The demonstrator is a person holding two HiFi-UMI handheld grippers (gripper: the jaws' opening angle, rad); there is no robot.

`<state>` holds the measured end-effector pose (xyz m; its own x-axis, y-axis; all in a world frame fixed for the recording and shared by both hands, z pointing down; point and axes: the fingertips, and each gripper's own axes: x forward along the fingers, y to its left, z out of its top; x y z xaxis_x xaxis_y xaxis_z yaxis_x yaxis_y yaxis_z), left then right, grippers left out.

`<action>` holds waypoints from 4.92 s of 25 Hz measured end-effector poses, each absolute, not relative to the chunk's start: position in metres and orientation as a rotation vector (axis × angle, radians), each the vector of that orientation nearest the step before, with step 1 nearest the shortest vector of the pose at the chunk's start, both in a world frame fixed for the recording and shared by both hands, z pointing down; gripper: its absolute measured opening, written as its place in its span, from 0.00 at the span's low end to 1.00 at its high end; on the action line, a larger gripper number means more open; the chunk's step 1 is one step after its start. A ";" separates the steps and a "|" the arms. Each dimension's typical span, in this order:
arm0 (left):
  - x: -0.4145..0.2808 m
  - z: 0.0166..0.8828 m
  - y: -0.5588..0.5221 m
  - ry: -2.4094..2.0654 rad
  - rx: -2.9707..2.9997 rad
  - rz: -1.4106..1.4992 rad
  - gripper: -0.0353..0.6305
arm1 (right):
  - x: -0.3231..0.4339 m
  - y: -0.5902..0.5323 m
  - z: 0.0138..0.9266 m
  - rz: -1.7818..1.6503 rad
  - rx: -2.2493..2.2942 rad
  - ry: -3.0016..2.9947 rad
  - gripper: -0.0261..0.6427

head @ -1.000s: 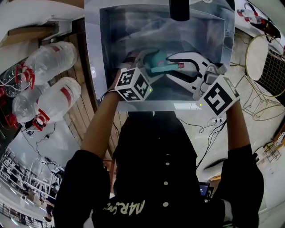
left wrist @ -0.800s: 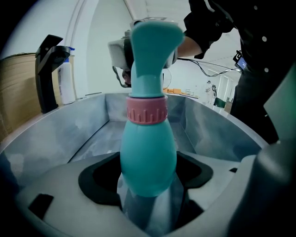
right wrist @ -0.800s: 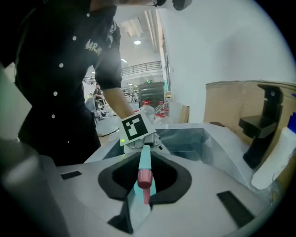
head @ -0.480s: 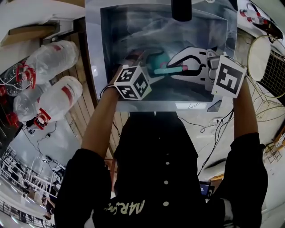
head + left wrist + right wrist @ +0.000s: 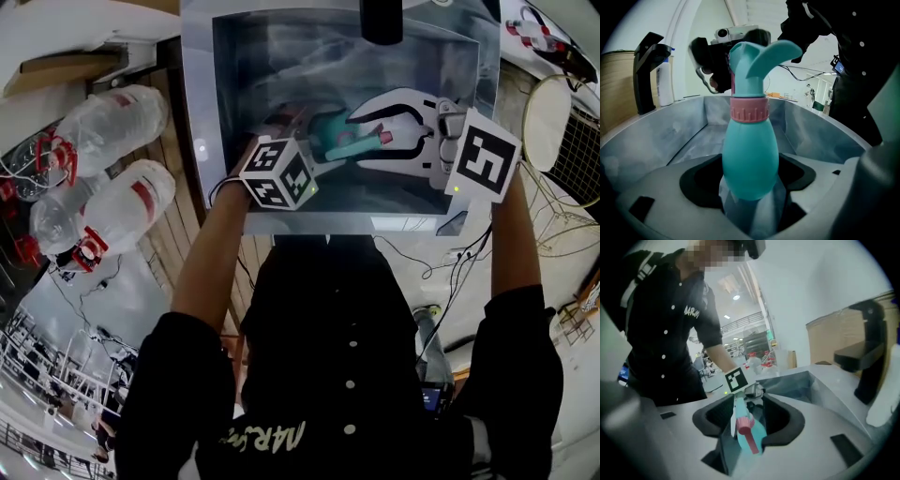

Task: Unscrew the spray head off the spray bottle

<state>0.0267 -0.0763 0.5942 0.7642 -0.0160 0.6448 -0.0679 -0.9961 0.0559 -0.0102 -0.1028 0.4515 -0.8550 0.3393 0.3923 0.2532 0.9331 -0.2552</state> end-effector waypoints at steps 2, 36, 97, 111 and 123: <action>0.027 0.595 -0.077 -0.092 2.875 1.049 0.62 | -0.009 -0.118 0.428 0.344 -0.243 -2.773 0.41; 0.030 0.590 -0.078 -0.208 2.860 1.024 0.62 | -0.007 -0.117 0.468 0.446 1.281 -2.254 0.38; 0.031 0.589 -0.075 -0.126 2.912 0.969 0.62 | 0.025 -0.095 0.472 0.222 0.421 -2.633 0.41; 0.030 0.588 -0.077 -0.161 2.914 0.941 0.62 | -0.005 -0.054 0.482 0.679 0.918 -2.443 0.41; 0.029 0.589 -0.077 -0.185 2.907 0.940 0.62 | -0.011 -0.077 0.486 0.641 1.009 -2.413 0.48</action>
